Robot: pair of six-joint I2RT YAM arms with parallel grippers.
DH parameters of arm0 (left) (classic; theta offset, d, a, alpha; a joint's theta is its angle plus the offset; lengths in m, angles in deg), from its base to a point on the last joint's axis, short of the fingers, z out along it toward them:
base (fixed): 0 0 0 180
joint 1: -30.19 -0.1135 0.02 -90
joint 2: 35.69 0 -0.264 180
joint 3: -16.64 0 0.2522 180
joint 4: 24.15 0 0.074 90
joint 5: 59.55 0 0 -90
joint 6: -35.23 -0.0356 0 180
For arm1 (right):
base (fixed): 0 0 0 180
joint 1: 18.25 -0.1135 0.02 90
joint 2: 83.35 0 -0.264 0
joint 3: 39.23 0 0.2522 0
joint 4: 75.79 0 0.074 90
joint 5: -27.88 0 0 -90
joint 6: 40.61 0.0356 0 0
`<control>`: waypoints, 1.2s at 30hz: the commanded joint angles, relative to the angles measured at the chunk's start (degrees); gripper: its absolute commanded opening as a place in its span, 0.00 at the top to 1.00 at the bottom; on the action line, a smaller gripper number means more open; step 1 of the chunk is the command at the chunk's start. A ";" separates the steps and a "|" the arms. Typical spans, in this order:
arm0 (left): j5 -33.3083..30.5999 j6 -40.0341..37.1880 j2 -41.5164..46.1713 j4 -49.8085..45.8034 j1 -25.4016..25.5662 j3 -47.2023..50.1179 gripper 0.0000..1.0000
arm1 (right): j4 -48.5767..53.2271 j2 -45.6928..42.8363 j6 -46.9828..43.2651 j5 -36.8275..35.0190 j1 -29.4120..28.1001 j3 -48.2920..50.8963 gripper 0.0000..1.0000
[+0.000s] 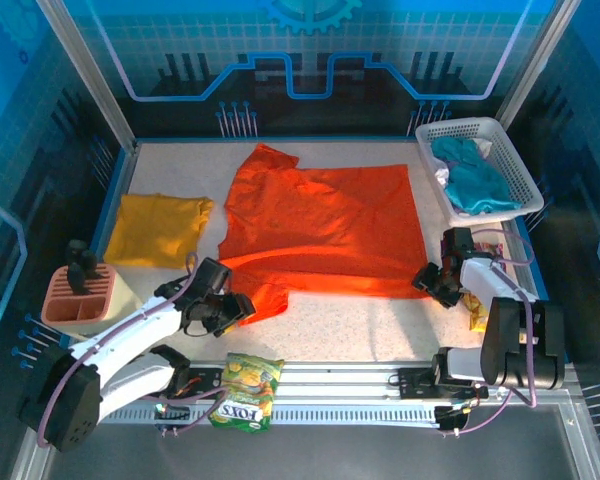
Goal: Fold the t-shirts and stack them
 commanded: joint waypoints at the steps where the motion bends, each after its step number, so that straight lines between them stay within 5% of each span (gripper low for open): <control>1: 0.20 1.94 -0.19 2.51 0.75 -0.61 0.48 | -5.02 2.81 1.09 5.45 -0.27 1.33 0.47; 7: -0.18 2.48 -1.08 3.36 1.82 -0.50 0.66 | -4.02 1.17 1.57 4.30 -0.72 1.93 0.40; 12: -0.54 2.39 -2.26 4.17 2.21 -0.63 0.76 | -5.72 2.60 2.49 5.60 -1.08 1.94 0.48; 23: -3.46 1.11 -0.57 0.88 2.56 -2.96 0.98 | -7.77 3.15 3.26 7.51 -2.72 0.92 1.00; 28: -4.19 -2.20 -0.39 -3.04 2.22 -8.57 1.00 | -7.54 1.07 3.00 10.09 -2.59 -1.52 1.00; 36: -9.01 -14.69 -3.49 -15.73 -1.12 -33.32 1.00 | -2.74 -9.47 1.36 10.47 -2.59 -14.44 1.00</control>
